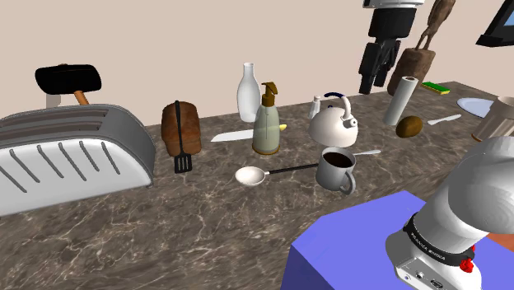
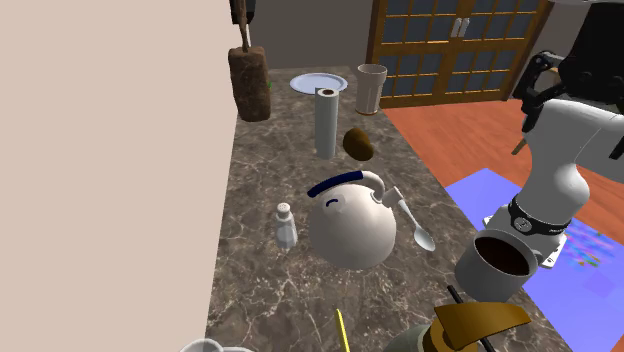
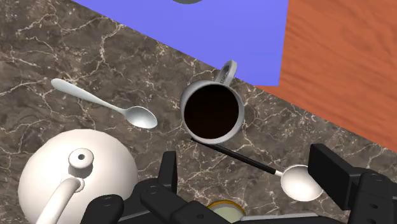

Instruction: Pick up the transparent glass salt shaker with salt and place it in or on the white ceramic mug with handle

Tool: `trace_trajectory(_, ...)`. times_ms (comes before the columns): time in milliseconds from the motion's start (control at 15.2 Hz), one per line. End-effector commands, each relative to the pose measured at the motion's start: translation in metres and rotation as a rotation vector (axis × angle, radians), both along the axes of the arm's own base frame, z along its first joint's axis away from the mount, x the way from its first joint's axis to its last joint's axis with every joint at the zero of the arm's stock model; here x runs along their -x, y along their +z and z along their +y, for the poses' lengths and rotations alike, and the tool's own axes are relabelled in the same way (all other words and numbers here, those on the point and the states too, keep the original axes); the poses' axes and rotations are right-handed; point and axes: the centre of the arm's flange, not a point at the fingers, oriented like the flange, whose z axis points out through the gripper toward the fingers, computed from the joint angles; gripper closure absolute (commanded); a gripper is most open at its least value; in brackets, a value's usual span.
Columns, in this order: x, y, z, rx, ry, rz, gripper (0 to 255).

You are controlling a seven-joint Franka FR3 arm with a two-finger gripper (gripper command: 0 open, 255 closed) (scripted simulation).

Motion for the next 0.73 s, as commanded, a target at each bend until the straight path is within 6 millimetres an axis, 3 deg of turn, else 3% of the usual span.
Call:
trace_trajectory(0,0.0,0.0,0.0,0.0,0.0,0.0,0)
trace_trajectory(660,-0.092,-0.054,-0.079,0.003,0.003,0.007,0)
